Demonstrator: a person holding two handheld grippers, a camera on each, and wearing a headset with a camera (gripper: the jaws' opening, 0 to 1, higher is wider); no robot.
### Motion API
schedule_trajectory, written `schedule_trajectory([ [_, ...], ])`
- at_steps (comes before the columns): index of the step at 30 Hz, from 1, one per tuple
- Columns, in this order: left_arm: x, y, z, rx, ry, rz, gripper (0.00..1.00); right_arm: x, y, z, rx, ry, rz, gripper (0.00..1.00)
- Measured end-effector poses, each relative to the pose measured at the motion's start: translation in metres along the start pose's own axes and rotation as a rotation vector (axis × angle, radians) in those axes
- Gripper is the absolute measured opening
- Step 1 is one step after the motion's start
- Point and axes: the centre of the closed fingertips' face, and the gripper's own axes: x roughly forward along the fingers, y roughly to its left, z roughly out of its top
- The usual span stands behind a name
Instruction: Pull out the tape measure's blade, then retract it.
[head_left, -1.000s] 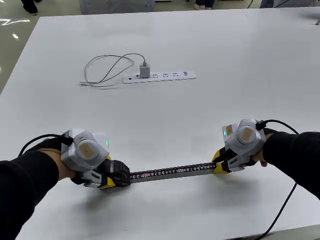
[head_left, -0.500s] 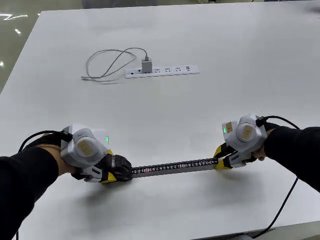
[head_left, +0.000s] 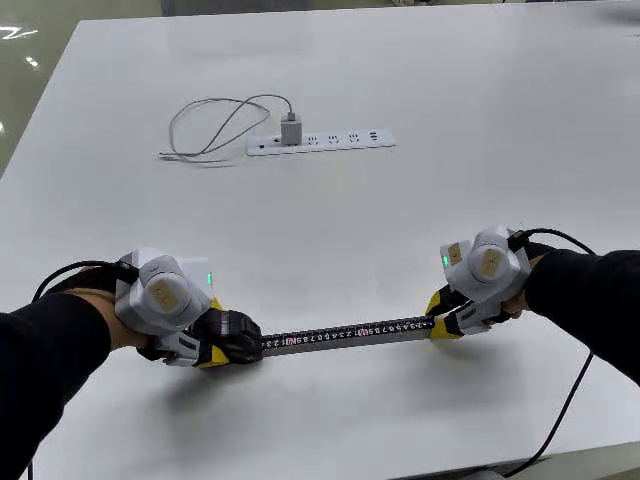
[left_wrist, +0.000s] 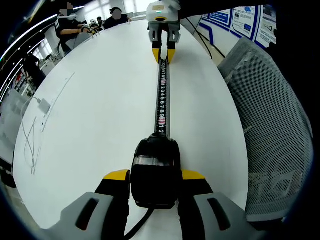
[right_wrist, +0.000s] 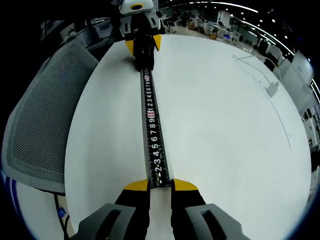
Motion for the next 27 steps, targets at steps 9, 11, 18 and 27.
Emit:
schedule_trajectory([
  [9,-0.008,-0.002,-0.002,-0.063,-0.03,-0.058,0.4,0.0,0.005,0.0,-0.058,0.031,0.028,0.16],
  [11,-0.01,-0.002,-0.003,-0.071,-0.028,-0.059,0.42,0.0,0.007,0.0,-0.053,0.036,0.037,0.19],
  [18,-0.013,-0.006,-0.004,-0.064,-0.02,-0.071,0.48,-0.008,0.002,0.005,-0.047,0.037,0.015,0.26],
  [27,-0.02,-0.013,-0.01,-0.128,-0.034,-0.072,0.6,-0.021,-0.002,0.012,0.016,-0.001,-0.025,0.35],
])
